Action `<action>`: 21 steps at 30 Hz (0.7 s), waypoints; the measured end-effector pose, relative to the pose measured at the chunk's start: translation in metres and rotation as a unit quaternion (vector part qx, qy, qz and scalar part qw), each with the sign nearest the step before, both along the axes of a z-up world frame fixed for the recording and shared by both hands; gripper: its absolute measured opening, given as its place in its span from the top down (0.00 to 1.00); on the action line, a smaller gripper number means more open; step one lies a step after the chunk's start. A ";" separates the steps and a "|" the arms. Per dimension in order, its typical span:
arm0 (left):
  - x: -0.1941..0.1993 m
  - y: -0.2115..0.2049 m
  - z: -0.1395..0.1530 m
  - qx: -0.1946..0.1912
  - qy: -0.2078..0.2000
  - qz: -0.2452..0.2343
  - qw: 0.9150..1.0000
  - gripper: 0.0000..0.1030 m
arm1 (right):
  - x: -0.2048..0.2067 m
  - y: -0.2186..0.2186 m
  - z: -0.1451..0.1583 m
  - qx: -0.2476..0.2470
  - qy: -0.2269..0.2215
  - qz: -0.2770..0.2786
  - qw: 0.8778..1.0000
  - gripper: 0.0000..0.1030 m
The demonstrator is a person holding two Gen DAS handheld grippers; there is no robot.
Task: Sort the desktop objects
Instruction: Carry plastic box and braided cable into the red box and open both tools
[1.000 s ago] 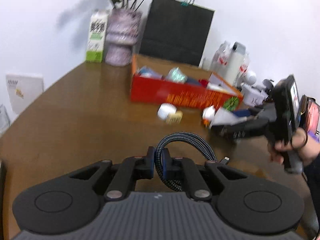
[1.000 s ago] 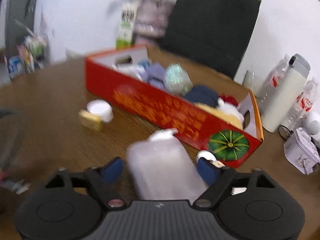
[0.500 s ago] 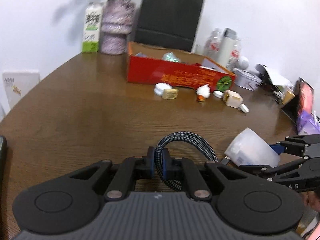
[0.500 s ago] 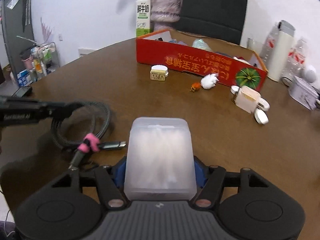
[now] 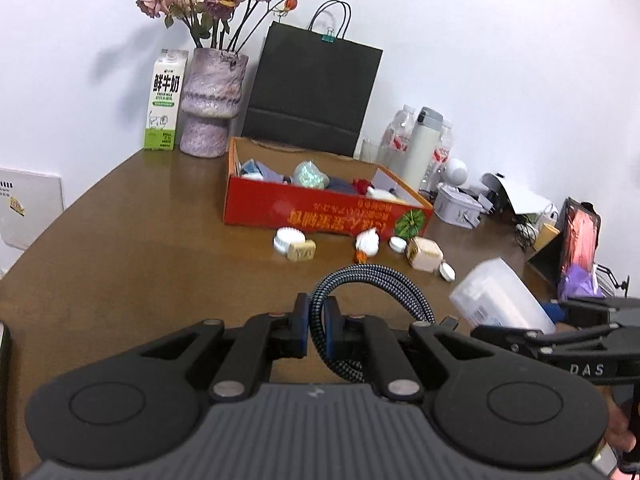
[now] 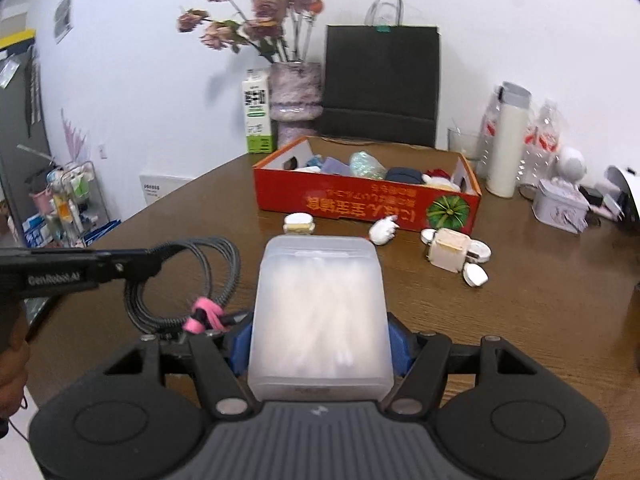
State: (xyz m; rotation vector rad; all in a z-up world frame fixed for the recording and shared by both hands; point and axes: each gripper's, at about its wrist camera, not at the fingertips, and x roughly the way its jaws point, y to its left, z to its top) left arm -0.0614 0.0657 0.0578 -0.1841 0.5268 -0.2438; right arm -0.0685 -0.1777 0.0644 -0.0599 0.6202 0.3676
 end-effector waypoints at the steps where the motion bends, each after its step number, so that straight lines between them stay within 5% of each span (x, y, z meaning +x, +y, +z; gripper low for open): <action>1: 0.007 0.000 0.004 -0.002 -0.001 -0.001 1.000 0.92 | 0.006 -0.003 0.002 0.005 0.001 0.002 1.000 0.38; 9: 0.150 0.000 0.048 -0.024 0.000 -0.013 1.000 0.92 | 0.137 -0.012 0.054 0.010 -0.018 0.007 1.000 0.38; 12: 0.212 -0.011 0.056 0.015 -0.002 0.007 1.000 0.92 | 0.212 -0.009 0.064 0.026 0.007 -0.009 1.000 0.38; 15: 0.270 -0.017 0.052 0.036 0.022 0.023 0.999 0.92 | 0.279 -0.002 0.061 0.041 0.040 -0.027 0.998 0.38; 21: 0.371 -0.024 0.017 0.057 0.095 0.042 0.993 0.92 | 0.388 0.009 0.033 -0.006 0.083 -0.088 0.993 0.38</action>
